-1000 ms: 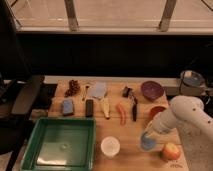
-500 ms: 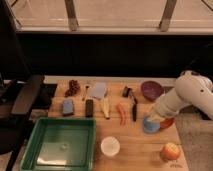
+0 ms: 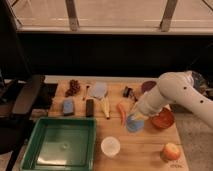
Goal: Stack cups into tray
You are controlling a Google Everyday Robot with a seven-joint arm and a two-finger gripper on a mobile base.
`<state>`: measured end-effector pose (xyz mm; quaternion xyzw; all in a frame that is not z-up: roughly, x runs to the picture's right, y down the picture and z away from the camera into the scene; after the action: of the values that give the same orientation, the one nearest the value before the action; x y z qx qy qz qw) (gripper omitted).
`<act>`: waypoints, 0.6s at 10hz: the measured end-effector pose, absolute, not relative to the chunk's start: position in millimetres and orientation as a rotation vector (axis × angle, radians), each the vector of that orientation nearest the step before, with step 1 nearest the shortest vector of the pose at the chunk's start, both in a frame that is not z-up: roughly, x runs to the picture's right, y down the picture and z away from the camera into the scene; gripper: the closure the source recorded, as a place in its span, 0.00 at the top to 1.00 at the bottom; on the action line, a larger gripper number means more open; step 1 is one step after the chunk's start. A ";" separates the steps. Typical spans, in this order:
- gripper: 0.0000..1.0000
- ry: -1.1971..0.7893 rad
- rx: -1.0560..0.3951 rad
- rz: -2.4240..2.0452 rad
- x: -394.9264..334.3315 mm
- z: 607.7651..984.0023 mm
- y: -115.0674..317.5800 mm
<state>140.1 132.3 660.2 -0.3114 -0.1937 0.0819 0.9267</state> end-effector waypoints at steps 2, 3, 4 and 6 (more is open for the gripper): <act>0.00 -0.400 -0.640 0.164 137.8 660.5 132.2; 0.00 -0.397 -0.640 0.167 139.7 660.2 133.1; 0.00 -0.398 -0.640 0.159 137.6 659.4 133.3; 0.00 -0.418 -0.638 0.112 125.5 651.0 140.2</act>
<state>125.5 140.2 651.0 -0.3111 -0.2040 0.0547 0.9266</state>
